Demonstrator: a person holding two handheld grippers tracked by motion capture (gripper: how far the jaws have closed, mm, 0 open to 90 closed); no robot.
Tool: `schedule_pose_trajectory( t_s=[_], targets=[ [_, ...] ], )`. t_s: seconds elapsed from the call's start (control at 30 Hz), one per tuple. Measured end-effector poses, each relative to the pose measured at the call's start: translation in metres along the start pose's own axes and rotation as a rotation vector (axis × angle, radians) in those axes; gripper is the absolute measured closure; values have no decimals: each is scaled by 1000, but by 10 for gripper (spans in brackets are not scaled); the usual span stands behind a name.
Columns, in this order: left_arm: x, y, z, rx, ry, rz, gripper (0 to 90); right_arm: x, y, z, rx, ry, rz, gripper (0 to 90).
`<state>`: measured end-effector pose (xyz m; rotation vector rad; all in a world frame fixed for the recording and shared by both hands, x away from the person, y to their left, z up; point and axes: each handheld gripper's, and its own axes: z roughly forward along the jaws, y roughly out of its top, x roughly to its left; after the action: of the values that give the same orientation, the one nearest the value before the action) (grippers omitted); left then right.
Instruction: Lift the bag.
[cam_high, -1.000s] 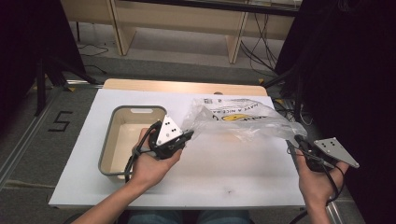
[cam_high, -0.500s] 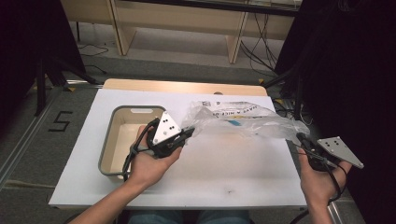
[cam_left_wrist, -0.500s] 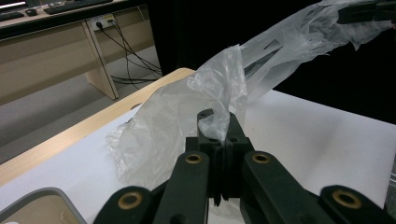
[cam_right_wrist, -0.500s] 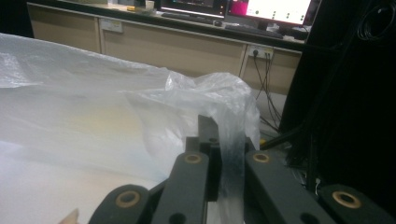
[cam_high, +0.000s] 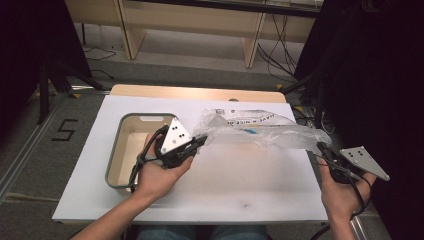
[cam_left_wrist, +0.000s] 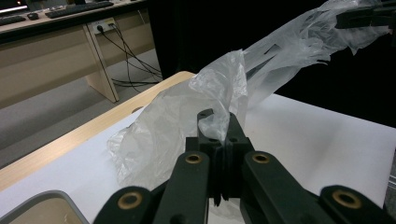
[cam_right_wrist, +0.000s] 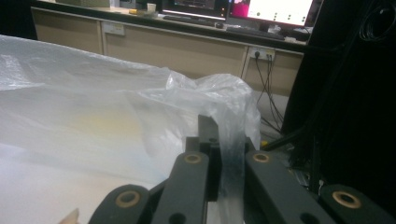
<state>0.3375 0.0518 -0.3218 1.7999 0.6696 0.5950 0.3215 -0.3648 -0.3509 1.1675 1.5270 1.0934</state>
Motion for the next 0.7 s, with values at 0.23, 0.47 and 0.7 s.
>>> schedule_pose_trajectory(
  t_s=[0.23, 0.47, 0.7],
  targets=[
    [0, 3, -3, -12, 0, 3, 892, 0, 3, -1, -12, -2, 10, 900],
    [0, 12, -6, -31, -1, 8, 892, -1, 7, -3, -26, -3, 13, 900],
    [2, 19, -11, -49, 6, 8, 892, -1, 12, -4, -44, -7, 13, 900]
  ],
)
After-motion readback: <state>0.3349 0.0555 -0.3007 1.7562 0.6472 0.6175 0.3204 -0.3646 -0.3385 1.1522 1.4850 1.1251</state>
